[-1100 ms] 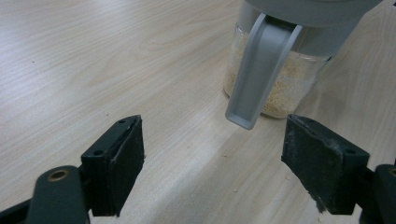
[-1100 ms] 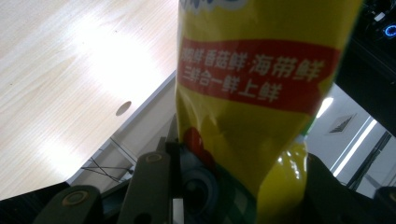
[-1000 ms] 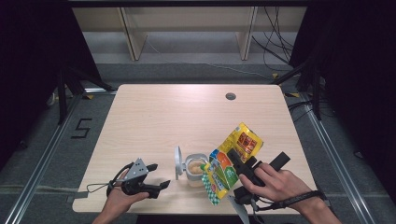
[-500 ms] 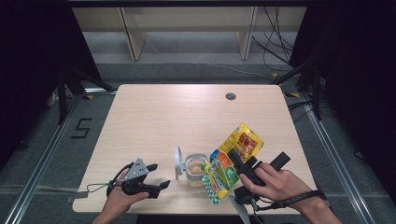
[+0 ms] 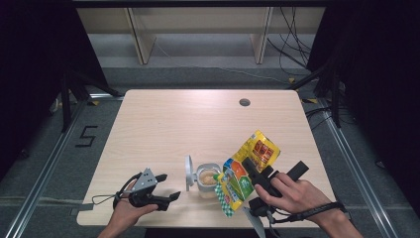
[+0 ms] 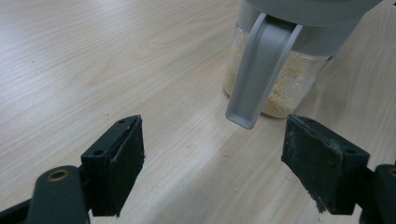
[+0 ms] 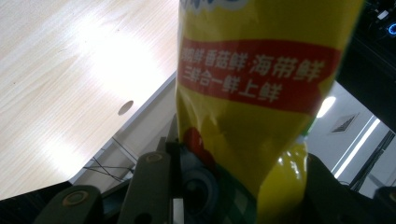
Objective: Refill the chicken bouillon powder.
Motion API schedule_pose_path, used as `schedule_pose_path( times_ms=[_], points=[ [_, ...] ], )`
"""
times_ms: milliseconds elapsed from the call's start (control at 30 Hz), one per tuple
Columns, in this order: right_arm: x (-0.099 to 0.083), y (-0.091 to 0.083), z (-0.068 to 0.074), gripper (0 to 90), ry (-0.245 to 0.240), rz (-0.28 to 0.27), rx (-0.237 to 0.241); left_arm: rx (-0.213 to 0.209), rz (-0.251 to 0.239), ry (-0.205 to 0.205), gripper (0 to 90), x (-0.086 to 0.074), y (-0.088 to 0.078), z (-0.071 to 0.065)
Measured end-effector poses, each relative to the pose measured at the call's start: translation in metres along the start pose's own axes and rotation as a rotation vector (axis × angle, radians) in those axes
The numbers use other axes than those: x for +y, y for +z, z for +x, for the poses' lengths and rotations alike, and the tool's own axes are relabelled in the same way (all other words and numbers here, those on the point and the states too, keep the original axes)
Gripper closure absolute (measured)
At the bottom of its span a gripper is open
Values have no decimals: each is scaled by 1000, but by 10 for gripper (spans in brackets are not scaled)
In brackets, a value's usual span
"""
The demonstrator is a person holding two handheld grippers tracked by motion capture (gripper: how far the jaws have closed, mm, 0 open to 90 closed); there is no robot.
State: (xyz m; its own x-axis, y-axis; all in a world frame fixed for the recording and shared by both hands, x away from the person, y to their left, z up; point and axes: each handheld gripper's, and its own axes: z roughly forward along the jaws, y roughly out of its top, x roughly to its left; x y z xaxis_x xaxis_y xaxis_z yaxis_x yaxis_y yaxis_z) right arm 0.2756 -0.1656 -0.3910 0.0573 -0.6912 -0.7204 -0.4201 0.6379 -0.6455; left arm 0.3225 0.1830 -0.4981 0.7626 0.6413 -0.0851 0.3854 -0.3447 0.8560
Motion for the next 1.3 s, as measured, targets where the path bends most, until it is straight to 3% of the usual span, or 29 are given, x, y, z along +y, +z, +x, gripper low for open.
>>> schedule_pose_path(
  times_ms=[33,67,133,200,367,733,767,800,833,867,900,967,1000,1300],
  points=[
    [0,0,0,664,0,-5,3,1,0,-3,204,0,0,0],
    [1,1,-3,664,-33,-26,-1,2,0,-1,204,0,0,0],
    [1,0,0,664,1,-5,4,0,3,2,204,0,0,0],
    [1,0,0,664,-1,-5,4,1,-3,-20,204,0,0,-1],
    [1,1,0,664,2,-7,6,1,0,-6,204,0,0,0],
    [0,1,1,666,9,-6,6,2,-3,-19,204,-1,0,-1],
    [1,1,0,666,-10,-17,4,2,-4,-20,204,-1,0,-1],
    [0,1,1,666,12,-7,8,1,0,-18,204,0,0,-1],
    [1,2,-1,666,-13,-22,4,2,-3,-20,204,-1,0,-1],
    [1,0,2,666,20,-6,9,1,-1,-14,204,0,0,-1],
    [1,0,2,666,20,-8,9,1,1,-7,204,0,0,0],
    [1,2,-1,666,-23,-31,4,0,0,0,204,0,0,0],
    [0,0,1,666,13,-11,7,0,-1,-3,204,0,0,0],
    [-1,0,1,666,20,-8,6,-1,-1,-15,204,0,1,-1]
  ],
)
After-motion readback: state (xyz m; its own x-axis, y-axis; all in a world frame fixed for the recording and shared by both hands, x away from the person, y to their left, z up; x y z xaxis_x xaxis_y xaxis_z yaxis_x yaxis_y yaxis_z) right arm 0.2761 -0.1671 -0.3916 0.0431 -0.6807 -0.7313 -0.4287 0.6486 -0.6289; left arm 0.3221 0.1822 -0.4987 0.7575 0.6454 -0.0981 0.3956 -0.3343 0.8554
